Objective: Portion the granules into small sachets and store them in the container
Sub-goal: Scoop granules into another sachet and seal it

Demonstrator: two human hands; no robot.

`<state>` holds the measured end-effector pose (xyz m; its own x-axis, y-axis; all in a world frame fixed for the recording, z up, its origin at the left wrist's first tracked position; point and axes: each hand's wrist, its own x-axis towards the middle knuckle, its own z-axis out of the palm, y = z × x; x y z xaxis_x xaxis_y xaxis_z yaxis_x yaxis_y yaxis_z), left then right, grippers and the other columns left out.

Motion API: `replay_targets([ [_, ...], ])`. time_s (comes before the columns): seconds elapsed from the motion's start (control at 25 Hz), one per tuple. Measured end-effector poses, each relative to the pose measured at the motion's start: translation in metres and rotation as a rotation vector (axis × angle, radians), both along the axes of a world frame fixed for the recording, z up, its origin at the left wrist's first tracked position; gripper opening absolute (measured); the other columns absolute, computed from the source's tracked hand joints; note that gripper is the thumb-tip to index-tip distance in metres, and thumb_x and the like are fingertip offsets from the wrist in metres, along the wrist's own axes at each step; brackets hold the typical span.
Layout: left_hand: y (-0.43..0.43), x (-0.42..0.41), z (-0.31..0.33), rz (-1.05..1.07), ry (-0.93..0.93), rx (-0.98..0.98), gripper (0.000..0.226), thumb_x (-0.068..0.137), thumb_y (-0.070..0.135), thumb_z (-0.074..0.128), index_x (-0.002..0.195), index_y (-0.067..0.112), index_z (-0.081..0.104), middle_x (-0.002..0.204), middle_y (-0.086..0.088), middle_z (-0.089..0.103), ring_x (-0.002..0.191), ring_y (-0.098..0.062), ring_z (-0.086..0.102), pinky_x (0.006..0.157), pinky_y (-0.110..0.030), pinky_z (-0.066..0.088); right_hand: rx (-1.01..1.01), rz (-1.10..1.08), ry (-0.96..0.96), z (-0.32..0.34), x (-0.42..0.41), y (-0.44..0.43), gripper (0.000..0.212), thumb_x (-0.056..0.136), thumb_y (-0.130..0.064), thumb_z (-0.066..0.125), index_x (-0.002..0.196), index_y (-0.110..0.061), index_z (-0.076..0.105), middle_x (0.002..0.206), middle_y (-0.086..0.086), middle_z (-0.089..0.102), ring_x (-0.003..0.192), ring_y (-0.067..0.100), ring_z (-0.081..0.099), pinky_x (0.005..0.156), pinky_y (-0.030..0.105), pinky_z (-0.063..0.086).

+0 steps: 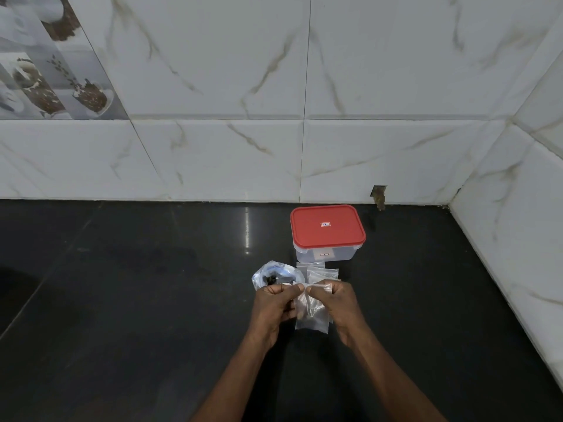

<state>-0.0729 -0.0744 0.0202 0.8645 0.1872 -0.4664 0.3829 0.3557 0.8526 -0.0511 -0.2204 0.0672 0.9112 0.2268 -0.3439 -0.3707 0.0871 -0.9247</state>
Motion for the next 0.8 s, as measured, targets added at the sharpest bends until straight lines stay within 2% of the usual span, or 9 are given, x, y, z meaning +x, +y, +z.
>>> replay_targets([
  [0.12, 0.001, 0.001, -0.002, -0.016, -0.013, -0.012, 0.037, 0.085, 0.016, 0.078, 0.093, -0.018, 0.065, 0.083, -0.028, 0.063, 0.058, -0.029, 0.061, 0.064, -0.035, 0.056, 0.096, 0.005, 0.062, 0.005, -0.001, 0.001, 0.011, 0.088, 0.014, 0.055, 0.094, 0.017, 0.064, 0.063, 0.013, 0.069, 0.051, 0.018, 0.068, 0.042, 0.025, 0.051],
  [0.28, 0.002, 0.002, 0.000, -0.051, -0.019, -0.036, 0.030, 0.089, 0.006, 0.072, 0.100, -0.020, 0.064, 0.080, -0.027, 0.064, 0.058, -0.027, 0.063, 0.066, -0.036, 0.058, 0.091, 0.000, 0.074, 0.003, 0.001, 0.001, 0.012, 0.086, 0.013, 0.059, 0.095, 0.015, 0.066, 0.069, 0.017, 0.071, 0.056, 0.022, 0.069, 0.047, 0.029, 0.054],
  [0.48, 0.002, 0.001, 0.002, -0.045, -0.046, -0.095, 0.013, 0.087, -0.003, 0.071, 0.096, -0.012, 0.073, 0.094, -0.027, 0.074, 0.075, -0.029, 0.073, 0.067, -0.034, 0.061, 0.029, -0.024, 0.039, -0.010, 0.007, -0.004, 0.009, 0.085, 0.010, 0.064, 0.090, 0.009, 0.071, 0.079, 0.021, 0.073, 0.067, 0.028, 0.070, 0.055, 0.034, 0.058],
  [0.64, 0.004, -0.001, -0.002, -0.037, -0.056, -0.089, 0.008, 0.086, -0.005, 0.070, 0.093, -0.006, 0.075, 0.098, -0.027, 0.075, 0.081, -0.030, 0.074, 0.071, -0.036, 0.062, -0.058, -0.025, 0.009, -0.023, 0.011, -0.005, 0.005, 0.082, 0.007, 0.068, 0.083, 0.011, 0.071, 0.079, 0.025, 0.070, 0.069, 0.030, 0.067, 0.062, 0.038, 0.057],
  [0.72, 0.002, -0.001, -0.003, -0.025, -0.062, 0.096, 0.008, 0.089, 0.000, 0.070, 0.092, 0.001, 0.077, 0.095, -0.019, 0.077, 0.086, -0.028, 0.075, 0.078, -0.039, 0.061, -0.180, -0.052, -0.057, -0.028, 0.012, -0.002, 0.011, 0.080, 0.001, 0.070, 0.079, 0.011, 0.067, 0.076, 0.028, 0.069, 0.066, 0.029, 0.064, 0.062, 0.041, 0.055],
  [0.8, -0.004, 0.000, -0.001, 0.039, -0.112, 0.473, 0.007, 0.088, 0.008, 0.073, 0.093, 0.013, 0.076, 0.091, -0.002, 0.077, 0.088, -0.017, 0.074, 0.081, -0.032, 0.059, -0.320, -0.117, -0.123, -0.029, 0.015, 0.001, 0.012, 0.078, -0.010, 0.070, 0.078, 0.003, 0.070, 0.077, 0.024, 0.070, 0.067, 0.032, 0.067, 0.064, 0.048, 0.057],
])
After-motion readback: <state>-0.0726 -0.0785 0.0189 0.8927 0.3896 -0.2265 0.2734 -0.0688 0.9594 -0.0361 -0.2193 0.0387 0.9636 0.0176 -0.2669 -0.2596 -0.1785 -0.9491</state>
